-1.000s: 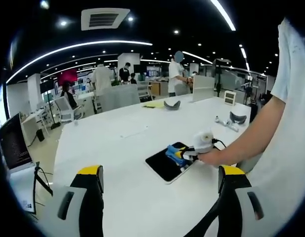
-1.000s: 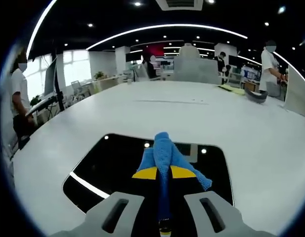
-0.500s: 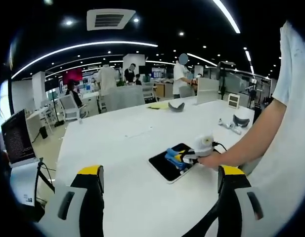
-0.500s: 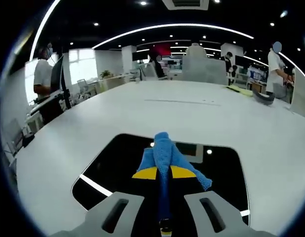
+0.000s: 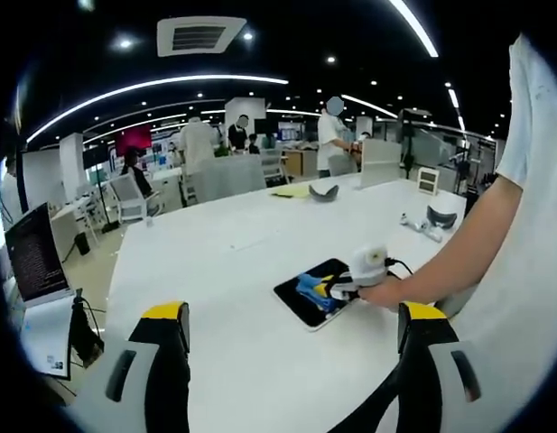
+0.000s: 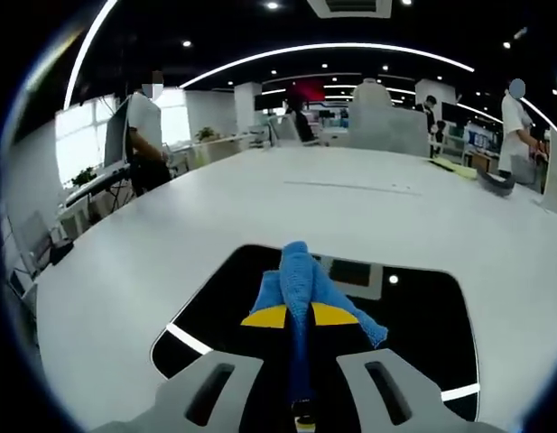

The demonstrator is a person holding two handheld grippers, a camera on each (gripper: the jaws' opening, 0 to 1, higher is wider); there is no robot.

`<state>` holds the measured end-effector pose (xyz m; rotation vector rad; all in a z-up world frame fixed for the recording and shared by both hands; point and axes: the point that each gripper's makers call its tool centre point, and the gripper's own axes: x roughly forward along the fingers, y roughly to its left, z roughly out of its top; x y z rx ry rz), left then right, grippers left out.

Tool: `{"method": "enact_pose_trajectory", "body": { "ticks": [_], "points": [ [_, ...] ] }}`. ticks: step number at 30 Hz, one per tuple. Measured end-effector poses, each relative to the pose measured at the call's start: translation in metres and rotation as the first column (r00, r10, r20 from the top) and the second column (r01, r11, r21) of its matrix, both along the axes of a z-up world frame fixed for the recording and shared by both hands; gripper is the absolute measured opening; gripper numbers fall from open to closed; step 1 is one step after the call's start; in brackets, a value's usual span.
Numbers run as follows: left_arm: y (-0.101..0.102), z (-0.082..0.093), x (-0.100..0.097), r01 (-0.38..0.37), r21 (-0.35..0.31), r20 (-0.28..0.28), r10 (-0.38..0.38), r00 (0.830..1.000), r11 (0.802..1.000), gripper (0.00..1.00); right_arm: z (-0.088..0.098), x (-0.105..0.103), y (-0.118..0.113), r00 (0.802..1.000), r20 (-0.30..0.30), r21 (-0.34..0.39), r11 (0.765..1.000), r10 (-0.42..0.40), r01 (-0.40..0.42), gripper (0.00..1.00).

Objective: Wipe the mirror surface with the cleaning cloth until all visible marks leave the cleaned area.

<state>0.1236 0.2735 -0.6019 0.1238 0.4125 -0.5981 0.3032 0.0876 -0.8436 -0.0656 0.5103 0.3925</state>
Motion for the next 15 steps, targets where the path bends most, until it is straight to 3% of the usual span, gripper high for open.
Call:
{"method": "enact_pose_trajectory", "body": {
  "ticks": [15],
  "points": [
    [0.001,0.001,-0.004,-0.013,0.001,0.007,0.013,1.000,1.000,0.97,0.001,-0.010,0.029,0.996,-0.008,0.011,0.996,0.089,-0.088,0.03]
  ]
}}
